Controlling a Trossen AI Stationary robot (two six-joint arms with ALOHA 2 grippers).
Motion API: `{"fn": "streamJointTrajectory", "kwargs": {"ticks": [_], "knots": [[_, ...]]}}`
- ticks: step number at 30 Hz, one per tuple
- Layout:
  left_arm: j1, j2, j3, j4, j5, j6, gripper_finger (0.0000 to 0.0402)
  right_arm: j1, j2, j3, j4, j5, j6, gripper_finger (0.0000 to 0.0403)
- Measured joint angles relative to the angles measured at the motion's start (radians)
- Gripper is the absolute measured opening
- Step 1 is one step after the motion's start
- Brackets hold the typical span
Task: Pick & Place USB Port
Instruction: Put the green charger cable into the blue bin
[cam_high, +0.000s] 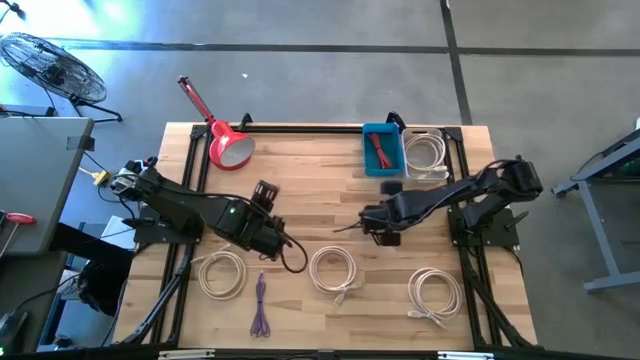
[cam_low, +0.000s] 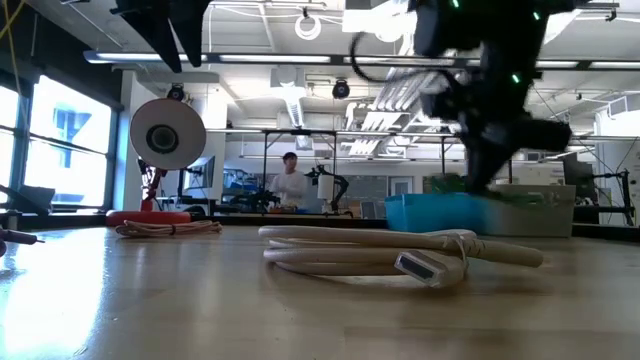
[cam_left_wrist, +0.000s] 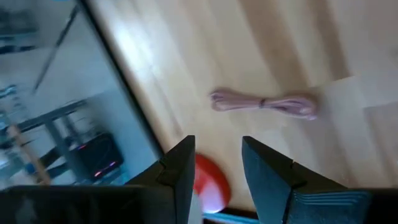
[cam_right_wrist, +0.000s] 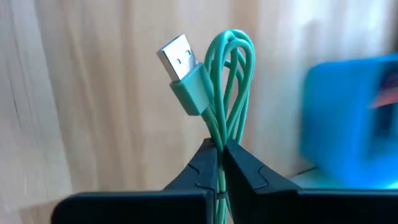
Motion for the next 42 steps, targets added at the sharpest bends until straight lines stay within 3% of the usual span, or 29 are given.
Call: {"fn": "streamJointTrajectory", "kwargs": {"ticks": [7, 10, 13, 17, 20, 25, 34, 42], "knots": [[0.000, 0.000, 0.000, -0.062, -0.166, -0.062, 0.0127, -0.030, -0.001, 0.285, -0.144, 0.218, -0.009, 0.0004], [0.000, 0.000, 0.000, -0.088, -0.222, -0.094, 0.0127, -0.088, -0.002, 0.398, -0.156, 0.261, -0.013, 0.0003], [0.000, 0.000, 0.000, -0.100, -0.214, -0.115, 0.0127, -0.176, -0.003, 0.485, -0.147, 0.187, -0.047, 0.0003], [0.000, 0.000, 0.000, -0.098, -0.134, -0.125, 0.0127, -0.346, -0.003, 0.535, -0.049, -0.033, -0.070, 0.0002], [0.000, 0.000, 0.000, -0.098, -0.084, -0.146, 0.0127, -0.474, -0.003, 0.523, -0.012, -0.172, -0.038, 0.0002], [0.000, 0.000, 0.000, -0.098, -0.051, -0.152, 0.0127, -0.643, -0.003, 0.434, 0.009, -0.233, 0.025, 0.0002], [0.000, 0.000, 0.000, -0.098, 0.015, -0.176, 0.0127, -0.811, -0.003, 0.170, 0.327, -0.450, 0.051, 0.0001], [0.000, 0.000, 0.000, -0.098, 0.013, -0.175, 0.0127, -0.837, -0.003, 0.111, 0.316, -0.439, 0.006, 0.0005]]}}
